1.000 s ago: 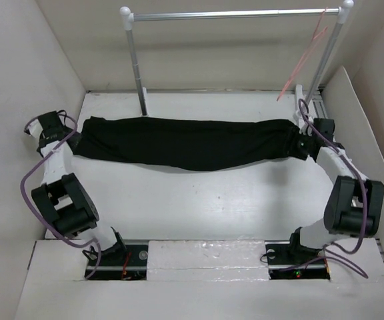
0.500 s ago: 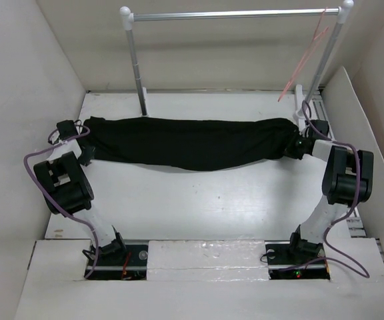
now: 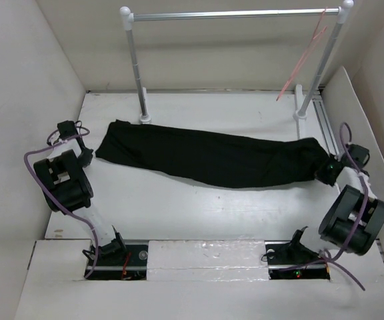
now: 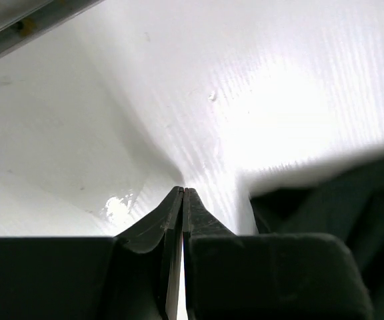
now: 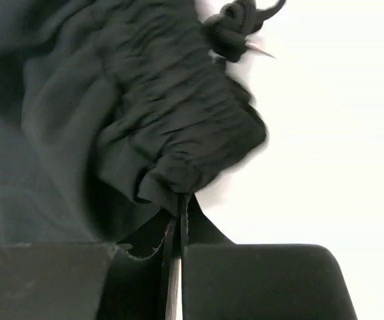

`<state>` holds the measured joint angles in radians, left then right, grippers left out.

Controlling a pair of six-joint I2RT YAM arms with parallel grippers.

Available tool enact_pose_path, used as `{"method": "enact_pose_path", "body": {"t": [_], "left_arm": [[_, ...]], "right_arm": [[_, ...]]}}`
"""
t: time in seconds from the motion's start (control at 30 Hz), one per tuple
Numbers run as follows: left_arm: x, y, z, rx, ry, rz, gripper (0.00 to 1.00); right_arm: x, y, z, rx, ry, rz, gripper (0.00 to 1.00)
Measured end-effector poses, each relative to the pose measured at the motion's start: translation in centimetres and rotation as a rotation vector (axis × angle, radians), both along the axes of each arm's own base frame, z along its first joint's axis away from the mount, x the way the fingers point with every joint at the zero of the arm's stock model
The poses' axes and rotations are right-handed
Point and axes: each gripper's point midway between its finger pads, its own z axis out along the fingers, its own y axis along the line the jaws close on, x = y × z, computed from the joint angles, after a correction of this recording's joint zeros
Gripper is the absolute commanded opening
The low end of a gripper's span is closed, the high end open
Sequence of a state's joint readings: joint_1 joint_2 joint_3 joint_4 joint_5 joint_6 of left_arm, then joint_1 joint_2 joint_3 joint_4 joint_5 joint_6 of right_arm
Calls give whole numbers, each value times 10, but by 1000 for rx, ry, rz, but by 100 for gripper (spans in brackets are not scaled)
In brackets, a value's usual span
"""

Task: Place the trousers on the hanger
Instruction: Fold the trousers

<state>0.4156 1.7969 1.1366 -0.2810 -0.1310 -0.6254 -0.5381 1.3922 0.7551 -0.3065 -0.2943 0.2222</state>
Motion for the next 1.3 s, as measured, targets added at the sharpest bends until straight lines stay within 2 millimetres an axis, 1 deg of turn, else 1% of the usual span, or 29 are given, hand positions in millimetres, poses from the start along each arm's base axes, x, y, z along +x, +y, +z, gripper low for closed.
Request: {"method": "enact_pose_path", "body": {"t": [0.07,0.1,0.17,0.2,0.23,0.27,0.3,0.33,0.4,0.43,0.5,0.53,0.57,0.6,0.63,0.67,0.7,0.73,0.8,0.83,0.9,0.93,1.0,1.1,1.13,1.2,1.23,1.27,1.3], "left_arm": [[-4,0,3,10,11,4,0],[-5,0,6,17,11,6,0],[-11,-3,14,33,-1,5,0],[-16,-6,20,42,-7,3,0],[-21,-9,25,49,-10,1,0],[-25,-13,31,55,-23,-4,0],[-28,-18,36,57,-36,-13,0],[-34,-25,44,65,-52,-25,0],[-37,-41,61,81,-87,-64,0],[-35,-53,71,94,-112,-98,11],[-23,-83,91,109,-174,-193,21],[-17,-99,98,103,-203,-239,27],[-13,-113,101,90,-223,-281,30],[-11,-123,101,70,-234,-311,31],[-9,-128,99,52,-236,-325,29],[-7,-130,96,36,-233,-333,27],[-5,-133,90,19,-224,-342,27],[-3,-135,81,3,-202,-348,26],[1,-138,62,-23,-150,-361,27],[4,-141,53,-33,-124,-371,29],[9,-150,39,-51,-91,-399,30],[10,-153,34,-60,-82,-409,31],[13,-160,31,-71,-81,-426,31],[26,-162,36,-73,-102,-435,31],[33,-162,38,-68,-109,-437,31],[48,-161,40,-55,-119,-437,31],[48,-161,40,-55,-119,-437,31],[59,-162,38,-47,-125,-441,31],[61,-162,35,-46,-118,-442,31]], "right_arm": [[-28,-21,-2,-14,29,-73,2],[-40,-29,-1,-19,42,-105,5],[-57,-38,3,-36,55,-142,19],[-64,-38,3,-41,71,-133,84],[-65,-41,9,-55,54,-144,85],[-66,-40,12,-61,49,-138,98],[-67,-38,15,-64,45,-123,100],[-66,-37,18,-69,41,-102,100],[-61,-34,28,-74,38,-66,100],[-54,-30,36,-84,25,-39,100],[-35,-15,58,-122,-19,48,100],[-25,-4,70,-144,-51,97,86],[-16,8,83,-168,-88,151,74],[-10,20,93,-183,-119,196,61],[-5,34,102,-198,-153,245,29],[-2,47,109,-212,-180,293,15],[-1,60,113,-212,-201,335,5],[-1,74,114,-211,-213,382,0],[-5,98,110,-201,-226,458,0],[-8,111,106,-194,-235,505,2],[-21,137,92,-180,-237,603,5],[-26,146,86,-174,-233,642,6],[-37,170,75,-160,-222,738,10],[-51,200,65,-146,-211,862,21],[-55,208,63,-144,-206,896,28],[-63,223,59,-142,-203,955,31],[-66,230,58,-140,-201,980,32],[-68,235,58,-139,-201,996,33],[-70,240,57,-139,-200,1012,33]]}}
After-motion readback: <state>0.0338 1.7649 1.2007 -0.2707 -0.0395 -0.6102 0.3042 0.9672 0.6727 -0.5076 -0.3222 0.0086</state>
